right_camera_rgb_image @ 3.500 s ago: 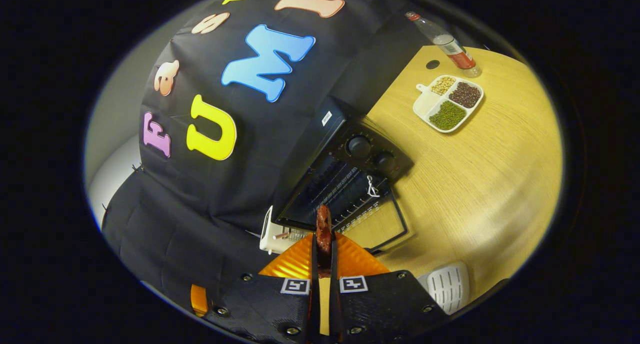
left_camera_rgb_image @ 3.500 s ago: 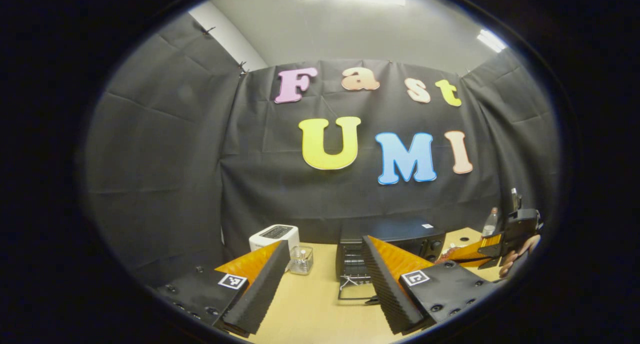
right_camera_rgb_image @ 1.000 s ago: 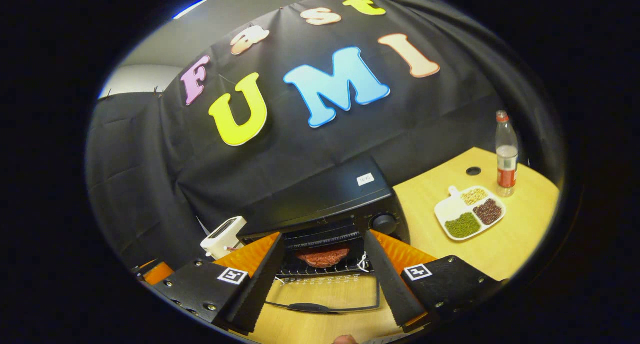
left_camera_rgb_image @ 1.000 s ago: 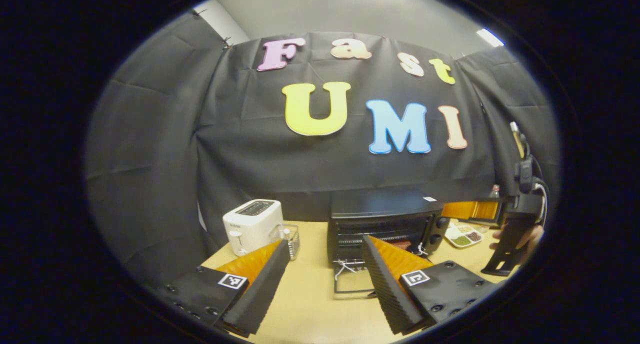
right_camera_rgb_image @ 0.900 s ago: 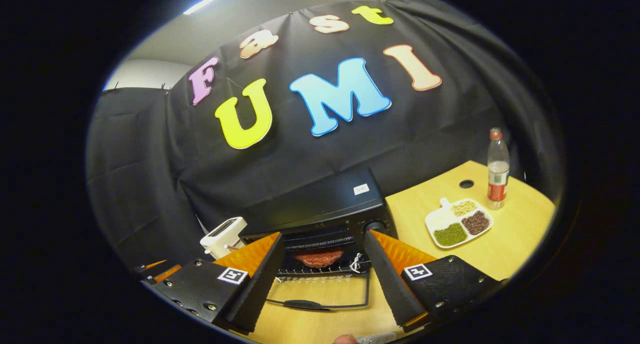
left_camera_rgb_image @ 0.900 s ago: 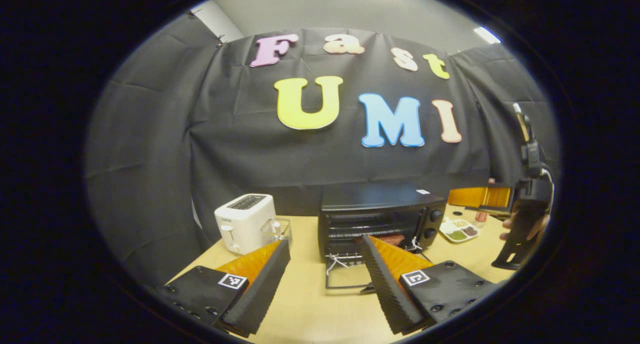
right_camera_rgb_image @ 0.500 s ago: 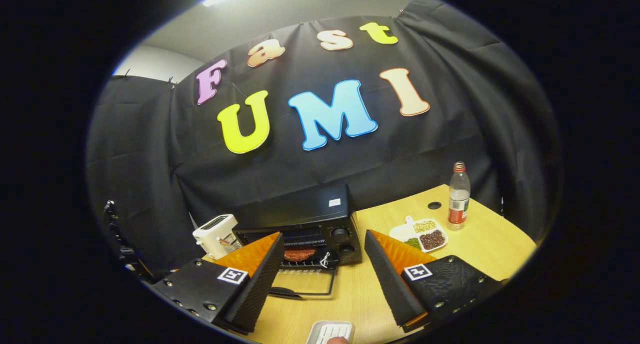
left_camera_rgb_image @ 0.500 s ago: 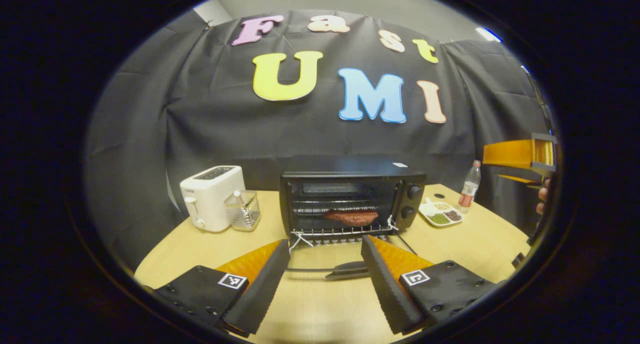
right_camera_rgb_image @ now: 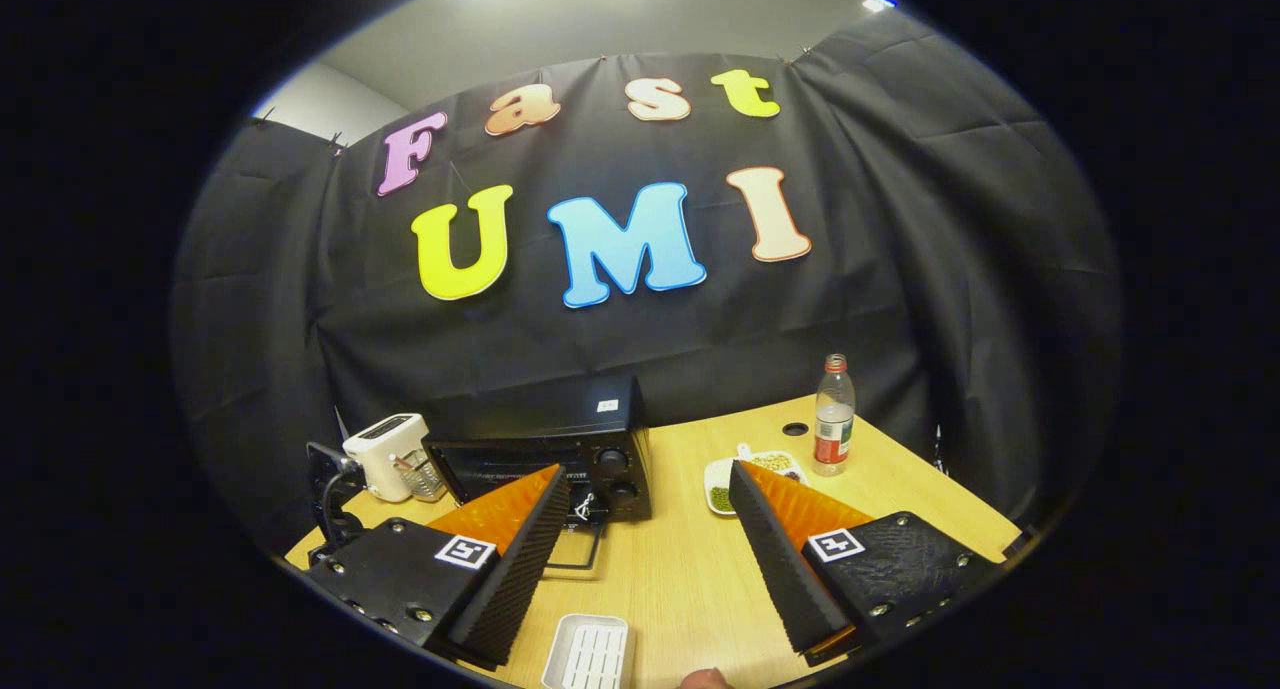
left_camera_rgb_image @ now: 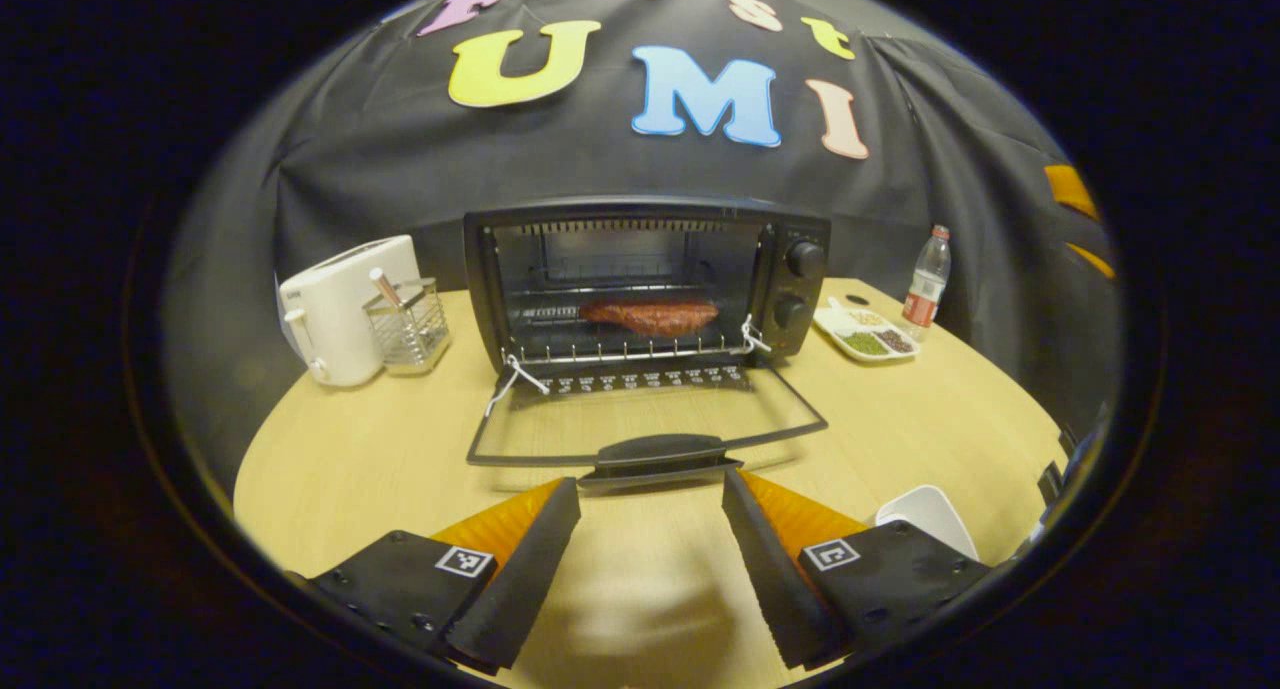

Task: Open the electric oven with the left hand, put the food in, and close the electric oven.

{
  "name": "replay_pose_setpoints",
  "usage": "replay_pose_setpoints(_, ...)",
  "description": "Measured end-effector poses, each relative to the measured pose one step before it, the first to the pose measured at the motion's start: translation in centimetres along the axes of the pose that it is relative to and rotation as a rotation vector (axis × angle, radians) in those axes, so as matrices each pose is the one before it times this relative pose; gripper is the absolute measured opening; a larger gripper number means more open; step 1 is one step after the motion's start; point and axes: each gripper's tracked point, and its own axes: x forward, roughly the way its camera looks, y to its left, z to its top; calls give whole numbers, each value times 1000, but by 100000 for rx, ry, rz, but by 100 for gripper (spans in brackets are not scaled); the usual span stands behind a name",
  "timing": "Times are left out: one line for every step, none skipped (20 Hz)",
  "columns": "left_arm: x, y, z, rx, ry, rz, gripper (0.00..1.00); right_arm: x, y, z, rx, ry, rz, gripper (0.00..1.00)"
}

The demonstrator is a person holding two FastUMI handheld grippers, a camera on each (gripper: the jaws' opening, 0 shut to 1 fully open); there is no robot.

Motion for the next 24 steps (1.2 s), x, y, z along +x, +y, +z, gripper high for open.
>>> replay_pose_setpoints(428,-255,-696,-444,2309,240,97,-287,-643,-111,-711,564,-1885,98)
replay_pose_setpoints(494,-343,-420,-420,1964,0,97,-234,-560,65,-343,458,-1651,98)
replay_pose_setpoints(509,-278,-111,-387,1377,10,97,-254,-529,112,90,-61,-1608,98)
replay_pose_setpoints(601,-291,-281,-257,1536,35,97,-288,-404,206,436,-235,-1270,98)
replay_pose_setpoints(595,-190,-305,-288,1907,285,97,-222,-357,203,392,-350,-1200,98)
replay_pose_setpoints(472,-101,-314,-591,1213,551,97,-412,-396,422,-18,-1213,-1091,98)
replay_pose_setpoints(501,66,-132,-630,636,1256,97,-218,-589,574,-766,-1606,-1362,98)
replay_pose_setpoints(299,62,-279,-147,921,1024,97,-324,-644,451,-1082,-1227,-1642,98)
replay_pose_setpoints(296,165,-173,595,650,1373,97,-265,-456,311,-993,-946,-1180,98)
replay_pose_setpoints(316,173,-285,897,936,1230,97,-201,-411,290,-703,-588,-1072,98)
replay_pose_setpoints(215,116,77,1425,-305,1192,97,-89,-275,123,-215,-200,-721,98)
replay_pose_setpoints(208,-2,207,1698,-866,386,97,-72,-259,-114,264,541,-736,98)
replay_pose_setpoints(242,-83,207,1035,-843,165,100,-111,-349,-163,336,602,-759,98)
replay_pose_setpoints(228,-118,150,428,-433,258,92,-98,-189,-54,59,365,-567,98)
replay_pose_setpoints(122,-21,0,-1553,-71,648,97,-97,-14,-120,-155,78,-135,98)
replay_pose_setpoints(-49,-4,89,-1244,-402,558,97,-110,4,-73,-481,192,123,98)
replay_pose_setpoints(51,33,56,-643,-597,699,97,110,50,-128,-650,185,111,97)
replay_pose_setpoints(29,-61,-5,-573,-449,537,97,-40,72,-40,-707,255,432,97)
replay_pose_setpoints(60,-33,38,227,48,336,97,209,235,-90,-483,153,744,97)
replay_pose_setpoints(-21,67,68,384,-148,119,97,99,225,-2,-300,109,649,98)
replay_pose_setpoints(-170,11,178,105,-359,-40,100,62,212,57,-129,-72,830,98)
replay_pose_setpoints(-227,-15,185,-318,-816,-131,97,10,193,23,-271,-15,649,98)
replay_pose_setpoints(-338,-10,192,-21,-886,-140,97,28,212,-16,-700,-178,593,98)
replay_pose_setpoints(-216,45,309,80,-785,0,97,47,264,-82,-859,36,785,98)
